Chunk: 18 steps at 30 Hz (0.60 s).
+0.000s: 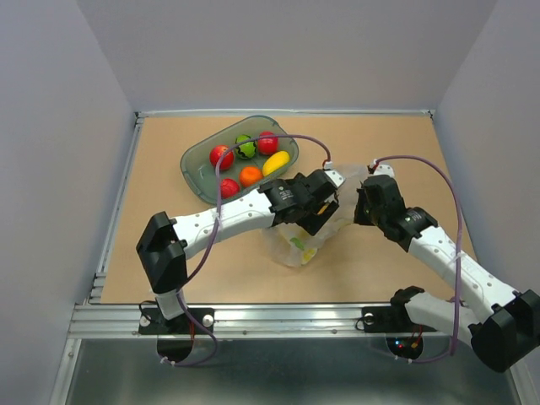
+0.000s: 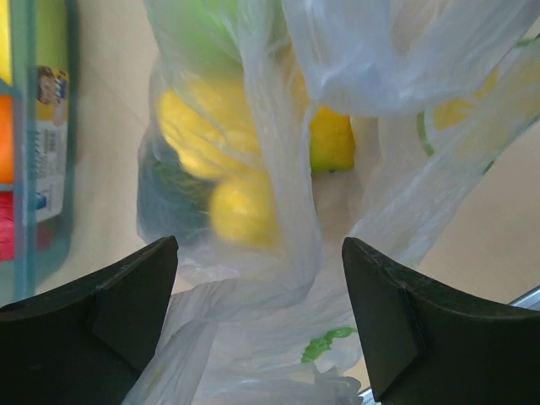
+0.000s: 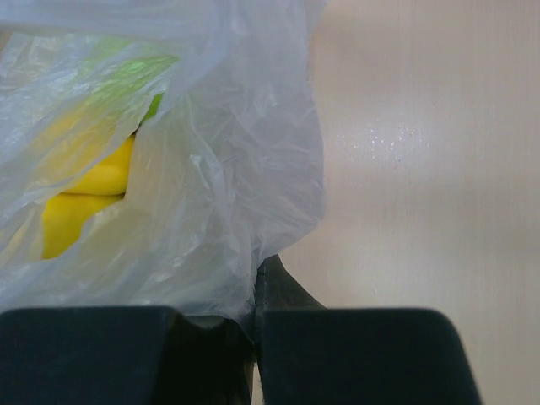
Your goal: Untie the knot of the plastic bag and take out the fruit
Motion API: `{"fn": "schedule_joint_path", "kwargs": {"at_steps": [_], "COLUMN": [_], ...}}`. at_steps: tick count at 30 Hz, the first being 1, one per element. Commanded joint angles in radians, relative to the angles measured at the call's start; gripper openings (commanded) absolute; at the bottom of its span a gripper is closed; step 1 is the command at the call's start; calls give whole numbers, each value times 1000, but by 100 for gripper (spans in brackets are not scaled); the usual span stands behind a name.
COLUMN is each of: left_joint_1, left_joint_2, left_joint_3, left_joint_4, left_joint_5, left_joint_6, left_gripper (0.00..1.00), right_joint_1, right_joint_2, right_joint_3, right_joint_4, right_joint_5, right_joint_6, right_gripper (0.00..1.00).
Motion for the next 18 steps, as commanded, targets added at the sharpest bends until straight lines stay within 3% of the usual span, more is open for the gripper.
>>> {"fn": "schedule_joint_path", "kwargs": {"at_steps": [1,3,7,8,10,14,18], "left_joint_1": [-13,-14,12,39,79,211,343], "left_joint_2": [-61,-72,-101,-133,-181,-354,-493], "left_joint_3": [-71,-125,-177,-203,-247,-463,-658], "left_joint_4": [37,84,129,139,181,341,446], "left_joint_5": [-24,-80,-183,-186,-164,-55,123], "left_joint_6": [-65,-91,-195,-212,-250,-368,-453], "left_gripper": [86,81,51,49,44,21,11], "right_joint_1": [1,1,1,1,1,-2,-11], "right_joint_2": [6,7,-6,-12,-26,-74,-89], "right_joint_3": [63,63,44,37,17,-37,-52], "right_joint_4": [10,10,8,8,7,-8,-30], "right_joint_5": [4,10,33,48,89,160,212], "right_joint_6": [-13,-14,-19,-10,-1,76,134], "right_gripper": [0,1,0,1,0,1,1]}}
